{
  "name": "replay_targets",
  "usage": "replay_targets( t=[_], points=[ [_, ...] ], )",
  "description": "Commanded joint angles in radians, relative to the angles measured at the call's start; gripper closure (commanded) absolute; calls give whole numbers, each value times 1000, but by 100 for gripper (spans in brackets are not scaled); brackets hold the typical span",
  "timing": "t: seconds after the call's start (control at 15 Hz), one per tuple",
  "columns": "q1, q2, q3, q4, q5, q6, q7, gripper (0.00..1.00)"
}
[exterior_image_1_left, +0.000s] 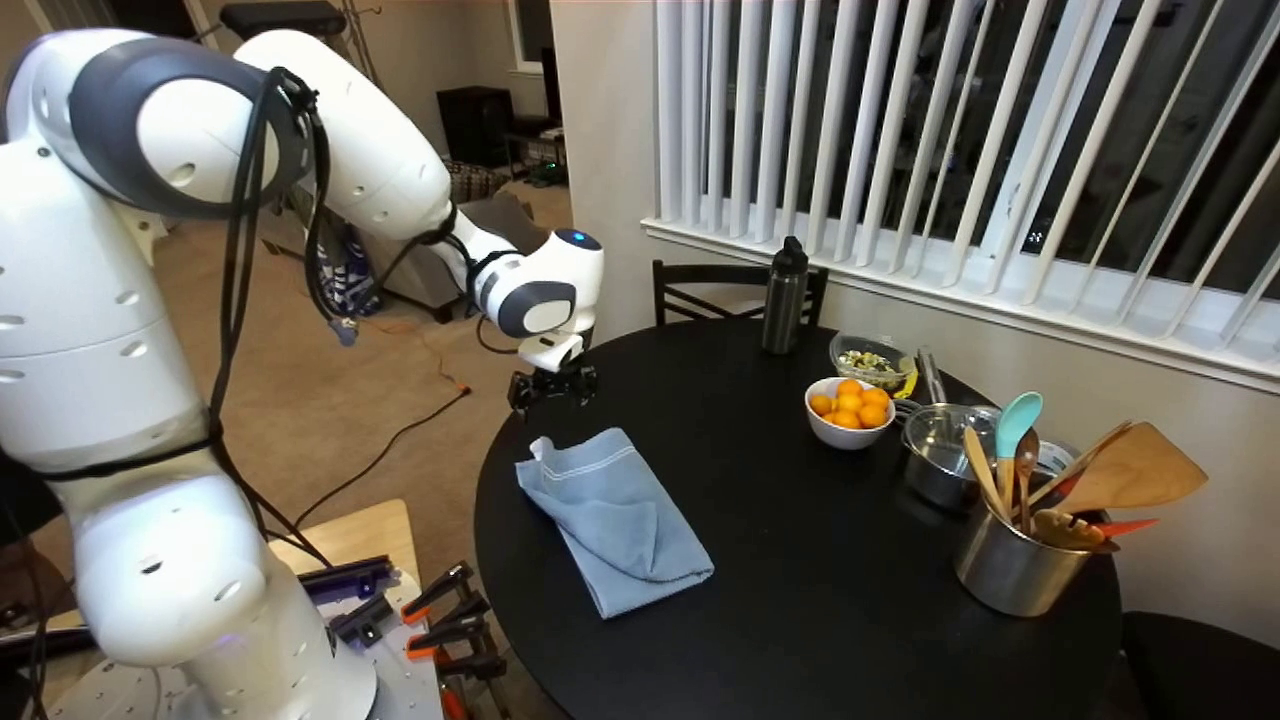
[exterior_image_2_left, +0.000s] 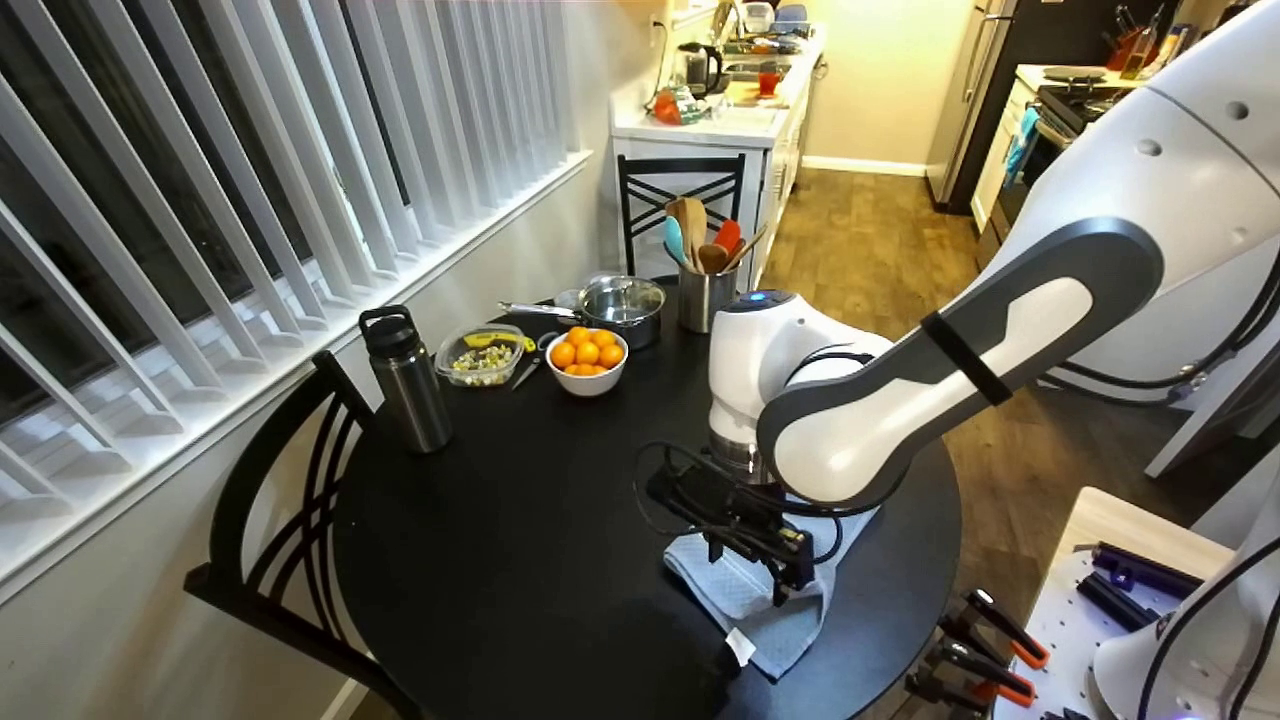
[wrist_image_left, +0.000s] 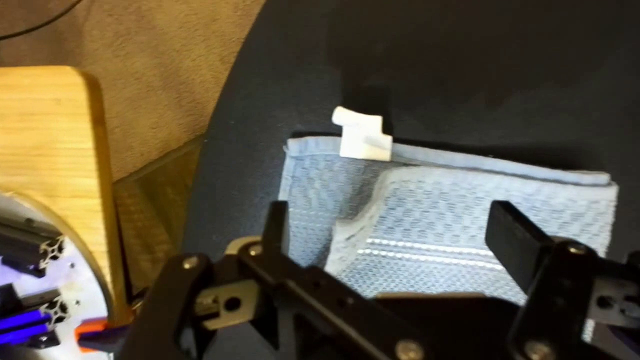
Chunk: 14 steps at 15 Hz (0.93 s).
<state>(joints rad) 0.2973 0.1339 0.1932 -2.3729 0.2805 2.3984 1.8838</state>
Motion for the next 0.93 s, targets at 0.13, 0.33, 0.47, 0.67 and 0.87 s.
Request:
replay_targets(
  t=[0.13,0.33,0.47,0.67,0.87],
  points=[
    [38,-23,-17,-73,-250,174,323,0],
    [42,-24,-8,-60,-346,46,445,0],
    [45,-24,6,-51,-358,-23,481,0],
    [46,-5,21,-34,-349,-88,500,0],
    [12,33,-3,-66,-354,-52,454,0]
  ],
)
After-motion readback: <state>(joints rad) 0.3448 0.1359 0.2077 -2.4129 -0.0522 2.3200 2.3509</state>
